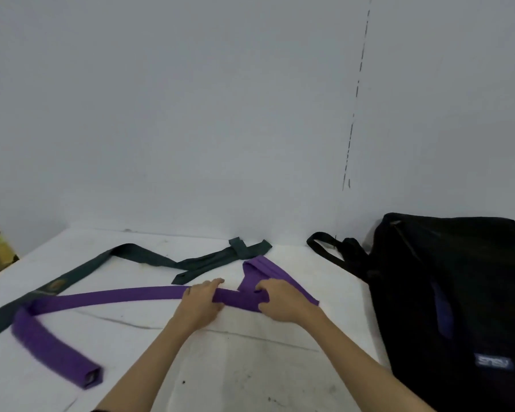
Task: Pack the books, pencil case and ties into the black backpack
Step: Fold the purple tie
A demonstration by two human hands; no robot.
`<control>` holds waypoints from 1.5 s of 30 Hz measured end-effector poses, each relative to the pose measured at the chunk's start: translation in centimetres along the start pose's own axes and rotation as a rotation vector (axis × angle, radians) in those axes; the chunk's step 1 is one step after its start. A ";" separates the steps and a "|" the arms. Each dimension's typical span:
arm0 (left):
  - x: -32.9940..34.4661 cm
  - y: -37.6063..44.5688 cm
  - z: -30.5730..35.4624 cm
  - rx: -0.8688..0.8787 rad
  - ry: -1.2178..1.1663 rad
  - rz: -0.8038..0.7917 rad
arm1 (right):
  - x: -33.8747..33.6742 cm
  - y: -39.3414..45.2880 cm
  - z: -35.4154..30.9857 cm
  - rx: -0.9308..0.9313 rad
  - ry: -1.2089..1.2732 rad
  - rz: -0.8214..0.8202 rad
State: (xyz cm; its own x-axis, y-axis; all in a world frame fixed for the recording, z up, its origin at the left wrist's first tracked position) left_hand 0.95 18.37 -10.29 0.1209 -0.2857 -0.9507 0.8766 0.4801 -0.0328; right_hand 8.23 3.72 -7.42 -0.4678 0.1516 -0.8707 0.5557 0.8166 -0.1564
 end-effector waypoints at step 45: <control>-25.6 -6.8 16.5 0.498 -1.348 -0.226 | -25.7 -13.6 -18.8 -0.461 1.207 0.295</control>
State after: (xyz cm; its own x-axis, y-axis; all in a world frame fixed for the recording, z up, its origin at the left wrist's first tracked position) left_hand -0.45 8.74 19.35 0.0522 -0.9958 0.0754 0.9696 0.0687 0.2350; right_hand -0.22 -0.81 25.79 -0.8173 0.5560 0.1511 0.5706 0.7448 0.3461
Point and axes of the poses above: each hand's wrist, its own y-axis towards the middle knuckle, its own x-axis out of the palm, z = x × y, the point moved 9 cm from there along y, towards the middle knuckle, and after that the axes turned 3 degrees about -y, right-handed, at the moved point
